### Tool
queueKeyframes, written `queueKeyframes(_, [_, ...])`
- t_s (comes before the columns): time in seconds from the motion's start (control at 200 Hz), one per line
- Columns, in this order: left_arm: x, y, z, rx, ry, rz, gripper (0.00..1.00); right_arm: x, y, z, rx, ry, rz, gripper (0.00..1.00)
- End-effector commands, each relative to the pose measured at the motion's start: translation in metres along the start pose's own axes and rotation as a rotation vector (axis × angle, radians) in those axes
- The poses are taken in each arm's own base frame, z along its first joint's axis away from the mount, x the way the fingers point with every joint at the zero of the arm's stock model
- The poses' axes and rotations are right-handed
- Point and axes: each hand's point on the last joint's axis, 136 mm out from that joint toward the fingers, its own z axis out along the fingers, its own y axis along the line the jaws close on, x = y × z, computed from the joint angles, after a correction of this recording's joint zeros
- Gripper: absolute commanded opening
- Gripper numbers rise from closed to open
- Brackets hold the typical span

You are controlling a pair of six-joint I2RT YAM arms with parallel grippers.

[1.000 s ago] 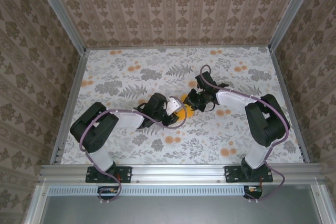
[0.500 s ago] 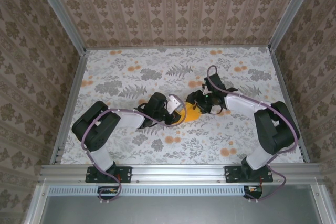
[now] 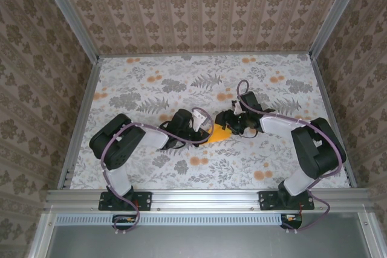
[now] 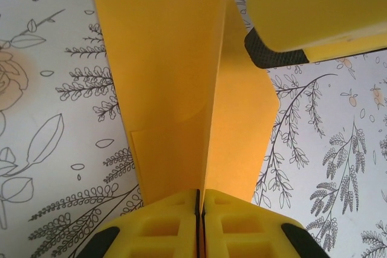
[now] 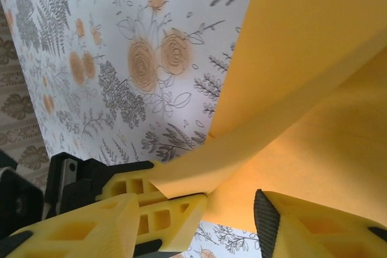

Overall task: Fold a paper plane with a square sheet of paper (pick it up from the middle)
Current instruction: Fourth fold the wing at the center of the table.

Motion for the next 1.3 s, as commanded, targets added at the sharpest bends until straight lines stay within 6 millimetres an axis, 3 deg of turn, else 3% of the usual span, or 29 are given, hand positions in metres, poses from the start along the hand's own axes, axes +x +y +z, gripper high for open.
queueKeyframes(0.0, [0.000,0.000,0.002,0.021,0.001,-0.048,0.12,-0.003,0.019,-0.006,-0.074,-0.028,-0.082,0.62])
queueKeyframes(0.07, [0.002,0.000,0.003,0.025,0.008,-0.053,0.12,-0.003,0.021,-0.012,-0.082,-0.057,-0.097,0.69])
queueKeyframes(0.205, [0.001,-0.001,0.005,0.031,0.016,-0.062,0.12,-0.003,0.016,-0.017,-0.066,-0.089,-0.106,0.73])
queueKeyframes(0.44, [0.002,0.002,0.005,0.023,0.019,-0.092,0.12,-0.003,-0.010,-0.009,0.034,-0.092,-0.057,0.65])
queueKeyframes(0.665, [0.001,0.000,0.004,0.031,0.022,-0.095,0.12,-0.005,-0.009,0.003,0.045,-0.056,-0.048,0.57])
queueKeyframes(0.89, [0.001,-0.003,0.005,0.049,0.034,-0.097,0.14,-0.004,-0.009,0.013,0.054,-0.033,-0.045,0.57])
queueKeyframes(1.295, [-0.005,-0.004,0.002,0.054,0.033,-0.127,0.22,-0.002,-0.040,0.021,0.200,0.000,-0.003,0.56])
